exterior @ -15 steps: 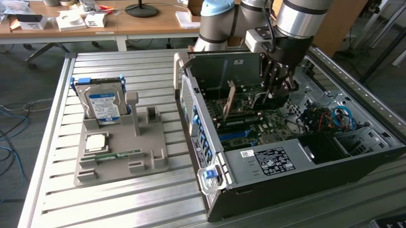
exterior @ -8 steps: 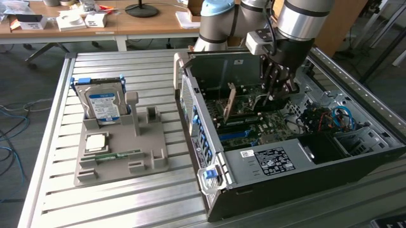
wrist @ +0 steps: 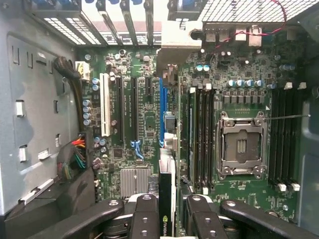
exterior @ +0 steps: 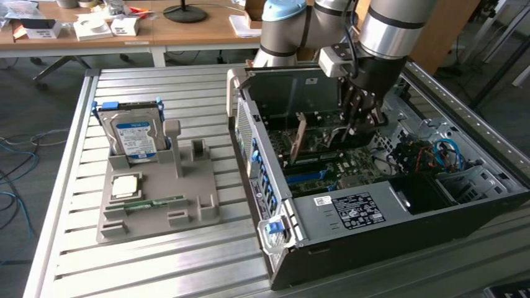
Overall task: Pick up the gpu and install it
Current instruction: 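Insert the gpu into the slot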
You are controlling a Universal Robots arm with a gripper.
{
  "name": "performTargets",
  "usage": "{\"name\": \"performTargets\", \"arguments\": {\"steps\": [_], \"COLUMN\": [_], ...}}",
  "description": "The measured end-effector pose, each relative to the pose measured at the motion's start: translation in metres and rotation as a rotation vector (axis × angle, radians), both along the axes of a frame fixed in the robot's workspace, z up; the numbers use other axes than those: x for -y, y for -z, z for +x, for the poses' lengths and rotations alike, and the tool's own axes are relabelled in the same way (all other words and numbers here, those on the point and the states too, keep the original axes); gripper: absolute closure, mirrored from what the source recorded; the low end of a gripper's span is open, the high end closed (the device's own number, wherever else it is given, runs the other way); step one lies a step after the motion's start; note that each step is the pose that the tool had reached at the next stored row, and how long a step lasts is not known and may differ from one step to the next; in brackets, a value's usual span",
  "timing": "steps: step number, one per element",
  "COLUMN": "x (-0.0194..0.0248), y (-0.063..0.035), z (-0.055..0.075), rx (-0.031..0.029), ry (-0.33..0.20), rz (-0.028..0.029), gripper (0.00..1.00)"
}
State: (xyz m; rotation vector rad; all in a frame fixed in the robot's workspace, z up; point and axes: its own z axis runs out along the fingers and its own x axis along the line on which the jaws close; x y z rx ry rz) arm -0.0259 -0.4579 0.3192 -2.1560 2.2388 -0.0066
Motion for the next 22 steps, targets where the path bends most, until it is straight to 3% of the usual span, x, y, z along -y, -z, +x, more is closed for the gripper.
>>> {"name": "performTargets", "arguments": {"steps": [17,22], "x": [0.0001,0.0001], "y": [0.019,0.0196], "z": [-0.002,-0.005], "rx": [0.0,0.0], "ry": [0.0,0.0], "rz": [0.0001,0.0], "gripper": [0.74,0.74]}}
